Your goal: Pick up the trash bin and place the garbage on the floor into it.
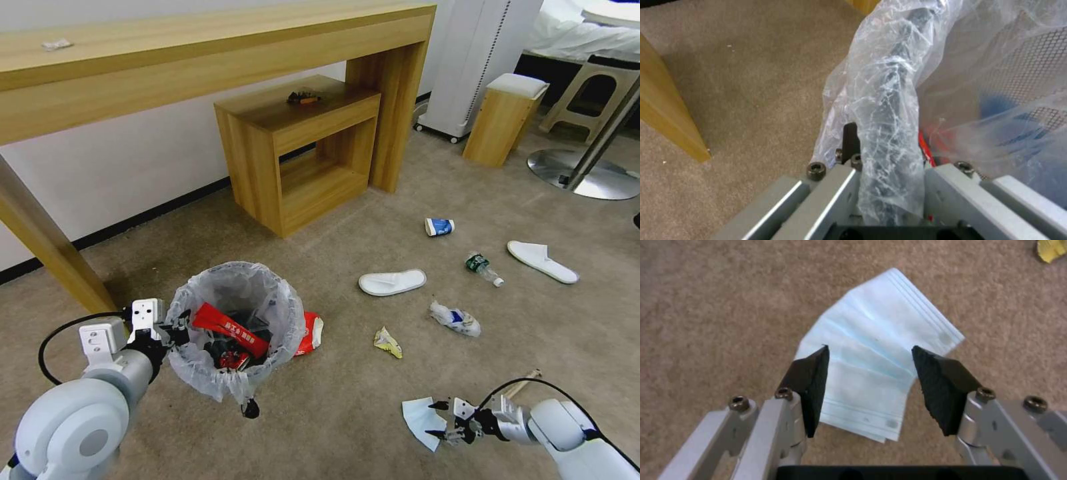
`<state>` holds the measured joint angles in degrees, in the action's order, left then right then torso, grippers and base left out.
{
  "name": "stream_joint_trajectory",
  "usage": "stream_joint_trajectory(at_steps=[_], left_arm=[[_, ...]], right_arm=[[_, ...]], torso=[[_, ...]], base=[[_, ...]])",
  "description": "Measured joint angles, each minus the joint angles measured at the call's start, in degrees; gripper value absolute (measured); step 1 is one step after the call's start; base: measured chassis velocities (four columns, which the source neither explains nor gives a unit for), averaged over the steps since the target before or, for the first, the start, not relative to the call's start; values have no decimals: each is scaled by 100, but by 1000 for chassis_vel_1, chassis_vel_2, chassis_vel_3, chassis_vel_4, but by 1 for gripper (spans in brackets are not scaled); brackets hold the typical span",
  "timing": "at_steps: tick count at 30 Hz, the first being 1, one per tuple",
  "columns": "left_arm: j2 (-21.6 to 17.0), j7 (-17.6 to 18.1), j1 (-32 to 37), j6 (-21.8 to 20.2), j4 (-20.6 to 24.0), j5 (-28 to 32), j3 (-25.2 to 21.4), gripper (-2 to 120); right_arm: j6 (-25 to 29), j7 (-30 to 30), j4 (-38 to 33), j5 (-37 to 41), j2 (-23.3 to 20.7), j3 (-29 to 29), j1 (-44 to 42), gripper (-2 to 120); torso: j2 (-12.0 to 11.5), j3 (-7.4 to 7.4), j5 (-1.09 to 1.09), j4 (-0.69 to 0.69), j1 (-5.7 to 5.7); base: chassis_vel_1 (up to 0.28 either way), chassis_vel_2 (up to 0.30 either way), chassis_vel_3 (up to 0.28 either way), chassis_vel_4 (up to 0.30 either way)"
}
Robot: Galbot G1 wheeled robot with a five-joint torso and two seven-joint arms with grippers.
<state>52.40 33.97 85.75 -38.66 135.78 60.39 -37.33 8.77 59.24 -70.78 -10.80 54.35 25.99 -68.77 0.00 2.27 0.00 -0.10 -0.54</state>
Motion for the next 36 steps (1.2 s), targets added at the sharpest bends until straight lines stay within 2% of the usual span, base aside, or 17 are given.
stream_joint_trajectory(at_steps=[2,3,6,7,9,10,13,30,33,36], left_arm=[[7,-7,-5,1,-9,-11,11,0],[7,-7,-5,1,-9,-11,11,0],[10,-23,-8,5,-20,-26,16,0],[10,-23,-8,5,-20,-26,16,0],[14,-27,-4,8,-21,-31,16,0],[14,-27,-4,8,-21,-31,16,0],[18,-30,20,10,-11,-35,-2,0],[24,-32,84,14,71,-62,-43,0],[18,-42,84,17,72,-63,-57,0],[6,-58,78,22,72,-63,-64,0]], right_arm=[[5,-20,34,-6,4,6,18,60],[5,-20,34,-6,4,6,18,60],[12,-52,78,-30,19,6,51,76],[12,-52,78,-30,19,6,51,76],[18,-59,122,-58,36,-1,90,86],[18,-59,122,-58,36,-1,90,86],[24,-75,209,-79,59,-13,168,96],[101,-198,496,110,190,-175,417,97],[120,-199,529,271,221,-260,451,95],[127,-198,558,325,259,-343,501,86]], torso=[[0,0,0,0,0],[0,0,0,0,0],[0,0,0,0,0],[0,0,0,0,0],[0,0,0,0,0],[0,0,0,0,0],[0,0,0,0,0],[0,0,0,0,0],[0,0,0,0,0],[0,0,0,0,0]], base=[[0,0,0,0],[0,0,0,0],[0,0,0,0],[0,0,0,0],[0,0,0,0],[0,0,0,0],[0,0,0,0],[0,0,0,0],[0,0,0,0],[0,0,0,0]])
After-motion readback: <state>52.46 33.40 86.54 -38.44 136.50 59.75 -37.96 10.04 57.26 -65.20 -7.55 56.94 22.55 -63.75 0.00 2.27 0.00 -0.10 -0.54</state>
